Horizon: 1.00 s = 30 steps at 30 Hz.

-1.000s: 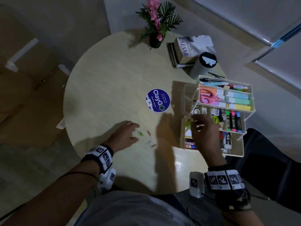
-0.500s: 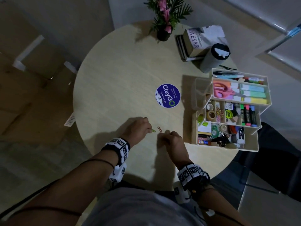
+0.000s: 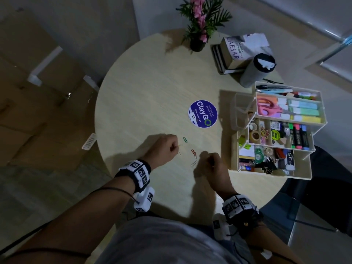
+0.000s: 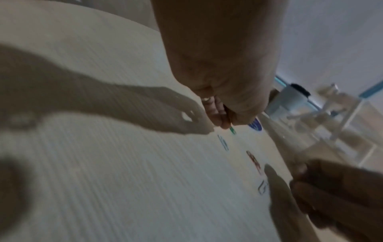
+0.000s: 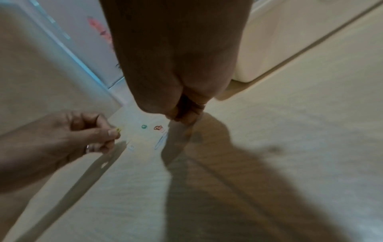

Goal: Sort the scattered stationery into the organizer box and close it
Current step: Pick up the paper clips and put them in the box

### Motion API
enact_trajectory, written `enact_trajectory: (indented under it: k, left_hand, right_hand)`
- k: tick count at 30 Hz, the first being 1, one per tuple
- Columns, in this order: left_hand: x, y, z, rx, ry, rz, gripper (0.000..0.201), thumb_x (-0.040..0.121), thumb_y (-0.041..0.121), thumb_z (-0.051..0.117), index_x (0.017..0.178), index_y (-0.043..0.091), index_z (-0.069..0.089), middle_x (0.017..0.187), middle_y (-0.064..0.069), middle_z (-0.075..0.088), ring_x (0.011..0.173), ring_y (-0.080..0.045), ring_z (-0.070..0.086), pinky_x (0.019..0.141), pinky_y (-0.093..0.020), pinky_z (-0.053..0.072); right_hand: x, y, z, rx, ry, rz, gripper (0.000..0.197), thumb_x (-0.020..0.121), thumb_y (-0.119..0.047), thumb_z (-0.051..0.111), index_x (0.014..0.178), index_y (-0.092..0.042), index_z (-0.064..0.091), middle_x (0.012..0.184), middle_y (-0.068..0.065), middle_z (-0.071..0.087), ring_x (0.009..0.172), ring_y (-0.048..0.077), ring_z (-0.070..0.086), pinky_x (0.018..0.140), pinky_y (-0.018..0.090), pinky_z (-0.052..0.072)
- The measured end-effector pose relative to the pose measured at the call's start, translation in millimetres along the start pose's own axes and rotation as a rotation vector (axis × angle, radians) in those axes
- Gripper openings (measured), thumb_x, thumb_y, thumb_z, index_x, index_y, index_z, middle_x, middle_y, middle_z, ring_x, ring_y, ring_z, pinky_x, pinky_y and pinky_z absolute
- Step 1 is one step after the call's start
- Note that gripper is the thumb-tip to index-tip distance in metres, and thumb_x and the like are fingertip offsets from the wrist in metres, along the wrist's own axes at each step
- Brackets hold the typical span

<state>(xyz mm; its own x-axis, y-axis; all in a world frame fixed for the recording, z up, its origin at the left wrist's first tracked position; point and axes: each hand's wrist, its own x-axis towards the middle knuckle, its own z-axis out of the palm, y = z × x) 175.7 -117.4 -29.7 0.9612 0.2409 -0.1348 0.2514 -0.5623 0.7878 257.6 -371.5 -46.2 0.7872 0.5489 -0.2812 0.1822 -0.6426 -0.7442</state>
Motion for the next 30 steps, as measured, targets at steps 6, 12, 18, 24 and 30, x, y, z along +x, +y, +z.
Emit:
enact_trajectory:
  k: [6, 12, 18, 24, 30]
  left_hand:
    - [0, -8, -10, -0.23, -0.024, -0.186, 0.024, 0.097, -0.007, 0.05, 0.103, 0.006, 0.07, 0.088, 0.0, 0.063, 0.072, -0.009, 0.072, 0.066, -0.022, 0.056]
    - [17, 4, -4, -0.075, -0.092, -0.212, 0.016, 0.083, 0.011, 0.041, 0.069, 0.004, 0.038, 0.064, -0.006, 0.035, 0.061, -0.02, 0.027, 0.056, -0.032, 0.025]
    - [19, 6, -7, -0.014, -0.152, -0.175, 0.029, 0.085, 0.004, 0.046, 0.066, 0.017, 0.028, 0.064, -0.002, 0.023, 0.063, -0.017, 0.021, 0.054, -0.032, 0.018]
    - [14, 12, -16, -0.053, -0.217, -0.296, 0.023, 0.083, 0.013, 0.043, 0.066, 0.021, 0.029, 0.066, -0.002, 0.023, 0.062, -0.017, 0.022, 0.057, -0.031, 0.02]
    - [12, 24, -22, -0.204, -0.408, -0.444, 0.027, 0.087, 0.016, 0.046, 0.06, 0.015, 0.049, 0.055, 0.001, 0.042, 0.054, -0.017, 0.035, 0.057, -0.03, 0.028]
  right_hand:
    - [6, -19, -12, 0.769, 0.063, 0.531, 0.032, 0.099, -0.011, 0.048, 0.076, -0.009, 0.07, 0.069, 0.012, 0.061, 0.067, 0.027, 0.052, 0.062, 0.037, 0.04]
    - [13, -15, -10, -0.114, -0.197, -0.218, 0.013, 0.097, -0.029, 0.063, 0.092, -0.023, 0.073, 0.087, -0.008, 0.072, 0.078, 0.011, 0.067, 0.072, 0.03, 0.052]
    - [11, -1, -3, -0.371, -0.219, -0.275, 0.025, 0.1, -0.03, 0.065, 0.122, -0.04, 0.07, 0.092, -0.004, 0.061, 0.079, 0.021, 0.063, 0.067, 0.032, 0.052]
    - [13, -11, 4, -0.373, -0.242, -0.344, 0.016, 0.095, -0.037, 0.056, 0.108, -0.03, 0.061, 0.091, -0.004, 0.065, 0.075, 0.022, 0.064, 0.066, 0.041, 0.056]
    - [18, -21, 8, -0.421, -0.294, -0.176, 0.017, 0.088, -0.042, 0.069, 0.098, -0.033, 0.06, 0.092, -0.01, 0.065, 0.08, 0.014, 0.064, 0.076, 0.033, 0.056]
